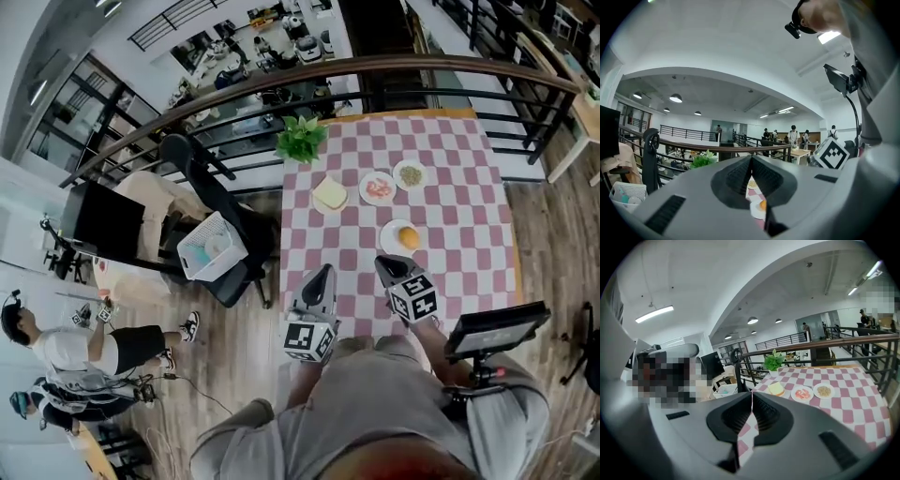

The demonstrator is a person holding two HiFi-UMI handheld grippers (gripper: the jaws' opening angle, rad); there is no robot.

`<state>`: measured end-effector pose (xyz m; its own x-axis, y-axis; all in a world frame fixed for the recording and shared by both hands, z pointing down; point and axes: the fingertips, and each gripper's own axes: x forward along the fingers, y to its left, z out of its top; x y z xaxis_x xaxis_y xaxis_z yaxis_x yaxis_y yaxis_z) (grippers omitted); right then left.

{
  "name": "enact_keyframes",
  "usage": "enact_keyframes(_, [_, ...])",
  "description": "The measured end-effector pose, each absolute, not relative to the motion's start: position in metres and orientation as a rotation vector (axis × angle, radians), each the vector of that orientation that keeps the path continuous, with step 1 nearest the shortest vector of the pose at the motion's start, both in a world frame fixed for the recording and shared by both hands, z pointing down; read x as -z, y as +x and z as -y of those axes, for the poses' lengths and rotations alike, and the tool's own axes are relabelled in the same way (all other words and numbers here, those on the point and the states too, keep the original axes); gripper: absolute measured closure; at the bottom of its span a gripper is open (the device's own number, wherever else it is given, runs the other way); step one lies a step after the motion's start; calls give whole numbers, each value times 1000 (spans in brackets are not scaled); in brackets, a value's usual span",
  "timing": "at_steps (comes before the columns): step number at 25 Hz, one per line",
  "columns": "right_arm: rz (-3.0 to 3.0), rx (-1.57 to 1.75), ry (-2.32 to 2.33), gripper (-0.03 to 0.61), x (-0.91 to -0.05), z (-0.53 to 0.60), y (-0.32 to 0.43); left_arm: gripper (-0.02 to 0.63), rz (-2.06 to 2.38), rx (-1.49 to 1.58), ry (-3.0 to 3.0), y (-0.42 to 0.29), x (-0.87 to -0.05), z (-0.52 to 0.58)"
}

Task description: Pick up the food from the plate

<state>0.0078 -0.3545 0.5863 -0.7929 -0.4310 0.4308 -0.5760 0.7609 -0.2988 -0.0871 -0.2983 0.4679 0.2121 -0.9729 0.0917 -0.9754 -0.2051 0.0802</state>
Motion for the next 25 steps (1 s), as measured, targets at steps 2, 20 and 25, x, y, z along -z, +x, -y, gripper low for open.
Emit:
enact_keyframes(2, [2624,-602,788,563,-585,363,10,604,1894,-44,2349,-87,-470,308])
enact_keyframes(20, [2815,-163,1092,563,-457,397,17,604,1830,201,2558,-105,-408,329])
enact_keyframes(25, [2878,-58,1135,563,-418,404,10,604,1845,252,2534,-121,-409,324])
